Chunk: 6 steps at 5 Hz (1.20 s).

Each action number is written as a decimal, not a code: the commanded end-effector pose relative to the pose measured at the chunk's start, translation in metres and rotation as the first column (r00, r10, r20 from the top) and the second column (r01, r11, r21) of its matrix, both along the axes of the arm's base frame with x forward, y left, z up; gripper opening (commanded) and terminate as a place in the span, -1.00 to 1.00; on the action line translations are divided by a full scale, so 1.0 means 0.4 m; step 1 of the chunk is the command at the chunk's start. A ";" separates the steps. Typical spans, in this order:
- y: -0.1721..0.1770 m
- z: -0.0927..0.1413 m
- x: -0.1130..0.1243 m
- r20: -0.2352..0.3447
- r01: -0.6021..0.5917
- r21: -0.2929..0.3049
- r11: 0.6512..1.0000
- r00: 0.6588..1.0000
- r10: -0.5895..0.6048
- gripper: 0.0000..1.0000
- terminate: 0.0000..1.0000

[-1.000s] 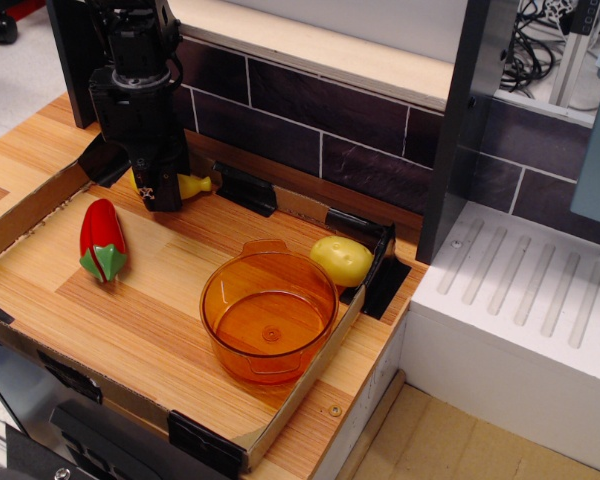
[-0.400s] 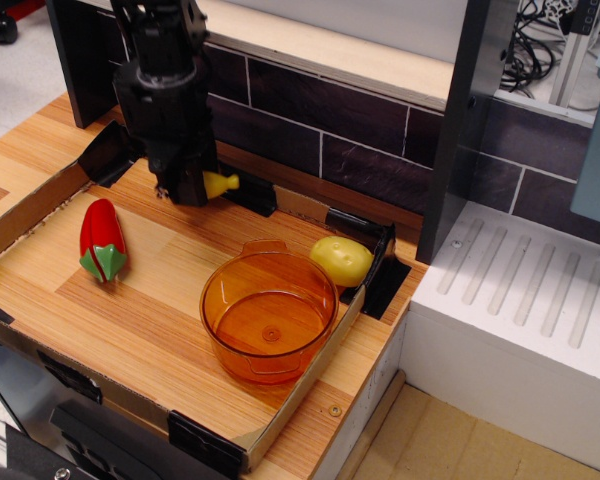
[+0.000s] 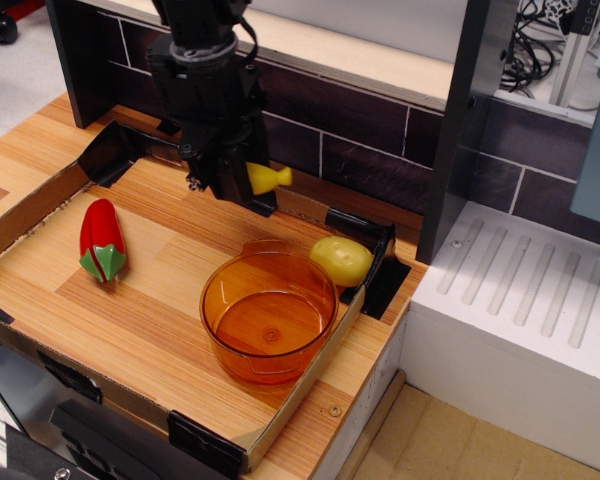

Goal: Put banana in pot

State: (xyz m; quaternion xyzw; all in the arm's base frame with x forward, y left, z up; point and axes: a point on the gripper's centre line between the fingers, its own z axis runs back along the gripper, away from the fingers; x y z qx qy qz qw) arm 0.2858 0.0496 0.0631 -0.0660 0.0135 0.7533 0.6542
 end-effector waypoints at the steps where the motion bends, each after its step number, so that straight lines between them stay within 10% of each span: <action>1: -0.114 0.055 -0.127 -0.001 0.142 -0.019 0.990 0.990 -0.142 -1.00 -1.00; 4: -0.130 -0.010 -0.170 -0.049 0.190 0.012 0.982 0.981 -0.190 -1.00 -1.00; 5: -0.130 -0.018 -0.167 -0.068 0.203 0.016 0.979 0.977 -0.201 1.00 -1.00; 6: -0.137 -0.004 -0.168 -0.064 0.228 0.008 0.974 0.972 -0.228 1.00 -1.00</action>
